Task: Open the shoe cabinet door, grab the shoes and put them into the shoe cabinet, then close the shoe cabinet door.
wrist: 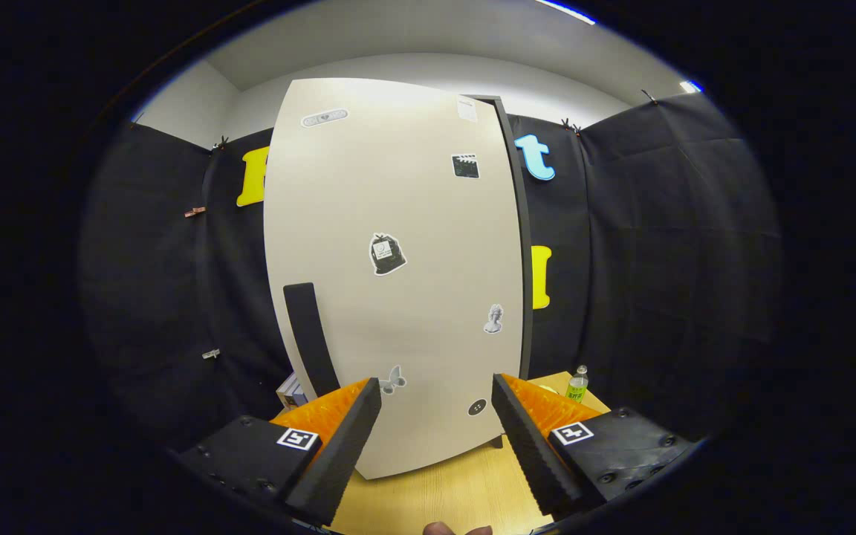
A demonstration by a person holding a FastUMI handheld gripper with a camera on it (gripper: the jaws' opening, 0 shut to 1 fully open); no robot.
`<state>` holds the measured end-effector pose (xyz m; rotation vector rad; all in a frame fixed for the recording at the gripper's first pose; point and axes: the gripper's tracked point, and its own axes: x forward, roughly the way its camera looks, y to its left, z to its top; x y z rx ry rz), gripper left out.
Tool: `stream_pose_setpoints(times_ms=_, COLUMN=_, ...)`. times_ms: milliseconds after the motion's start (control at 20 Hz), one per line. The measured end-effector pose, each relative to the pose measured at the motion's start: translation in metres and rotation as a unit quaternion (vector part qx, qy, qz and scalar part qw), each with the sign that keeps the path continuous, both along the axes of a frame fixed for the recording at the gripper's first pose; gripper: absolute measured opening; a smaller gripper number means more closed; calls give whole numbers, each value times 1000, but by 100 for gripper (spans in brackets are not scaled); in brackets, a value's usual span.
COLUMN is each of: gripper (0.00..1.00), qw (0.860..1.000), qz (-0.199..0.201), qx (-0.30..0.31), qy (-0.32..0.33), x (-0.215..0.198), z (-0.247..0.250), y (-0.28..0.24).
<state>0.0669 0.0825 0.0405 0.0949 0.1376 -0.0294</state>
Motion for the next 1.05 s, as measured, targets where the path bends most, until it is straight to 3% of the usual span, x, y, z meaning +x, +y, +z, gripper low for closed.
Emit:
stream_pose_setpoints(times_ms=450, gripper=98, qw=1000, qz=-22, qx=-2, qy=0, x=-3, z=-4, y=-25)
stream_pose_setpoints(times_ms=1050, gripper=98, qw=1000, qz=-18, qx=-7, qy=-5, x=-6, z=-3, y=-22)
